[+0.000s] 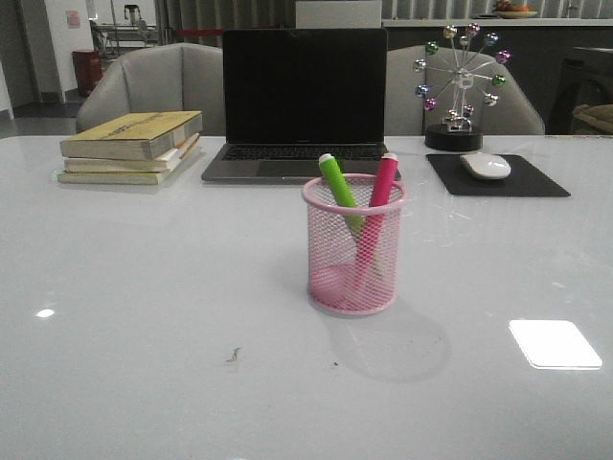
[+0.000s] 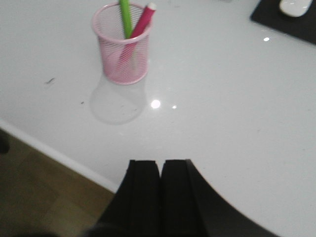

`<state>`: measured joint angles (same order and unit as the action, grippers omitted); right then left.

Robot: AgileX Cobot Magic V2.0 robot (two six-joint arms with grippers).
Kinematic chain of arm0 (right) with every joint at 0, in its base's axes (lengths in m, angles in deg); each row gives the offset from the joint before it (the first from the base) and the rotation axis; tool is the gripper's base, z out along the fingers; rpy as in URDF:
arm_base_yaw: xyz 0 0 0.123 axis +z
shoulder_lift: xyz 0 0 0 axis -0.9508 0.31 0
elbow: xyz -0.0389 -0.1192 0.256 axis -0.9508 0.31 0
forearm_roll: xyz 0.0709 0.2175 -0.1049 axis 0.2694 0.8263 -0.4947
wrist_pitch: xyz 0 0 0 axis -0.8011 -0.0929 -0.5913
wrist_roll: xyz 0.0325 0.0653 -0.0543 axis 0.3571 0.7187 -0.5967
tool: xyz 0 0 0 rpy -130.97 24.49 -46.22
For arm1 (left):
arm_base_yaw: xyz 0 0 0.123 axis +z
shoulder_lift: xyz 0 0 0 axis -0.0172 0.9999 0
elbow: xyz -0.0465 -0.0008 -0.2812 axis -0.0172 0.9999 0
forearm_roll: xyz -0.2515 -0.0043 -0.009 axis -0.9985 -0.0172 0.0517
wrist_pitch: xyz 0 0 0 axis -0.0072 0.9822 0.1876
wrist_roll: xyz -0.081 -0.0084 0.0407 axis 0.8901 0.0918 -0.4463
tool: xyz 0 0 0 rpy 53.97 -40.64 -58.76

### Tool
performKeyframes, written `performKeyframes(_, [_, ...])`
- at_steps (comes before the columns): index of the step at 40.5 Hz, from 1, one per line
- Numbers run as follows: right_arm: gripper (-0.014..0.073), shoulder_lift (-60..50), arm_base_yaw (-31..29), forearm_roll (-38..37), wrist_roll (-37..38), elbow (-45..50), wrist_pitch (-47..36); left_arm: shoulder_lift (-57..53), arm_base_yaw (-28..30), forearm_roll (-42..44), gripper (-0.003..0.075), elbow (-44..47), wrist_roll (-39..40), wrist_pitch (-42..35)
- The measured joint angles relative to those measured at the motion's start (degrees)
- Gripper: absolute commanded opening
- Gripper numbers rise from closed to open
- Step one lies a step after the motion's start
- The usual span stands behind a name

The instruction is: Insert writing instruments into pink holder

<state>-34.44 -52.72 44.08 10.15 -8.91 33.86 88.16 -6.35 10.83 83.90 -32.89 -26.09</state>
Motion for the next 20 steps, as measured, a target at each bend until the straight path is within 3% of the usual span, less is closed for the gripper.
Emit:
performKeyframes(10, [0.0056, -15.02, -14.08, 1.38, 0.00, 19.28, -19.29, 0.00, 0.00, 0.00, 0.0091, 0.00, 0.00, 0.00])
performKeyframes(20, [0.0056, -22.14, -16.98, 4.28, 0.00, 31.19, -35.69, 0.00, 0.00, 0.00, 0.0091, 0.00, 0.10, 0.00])
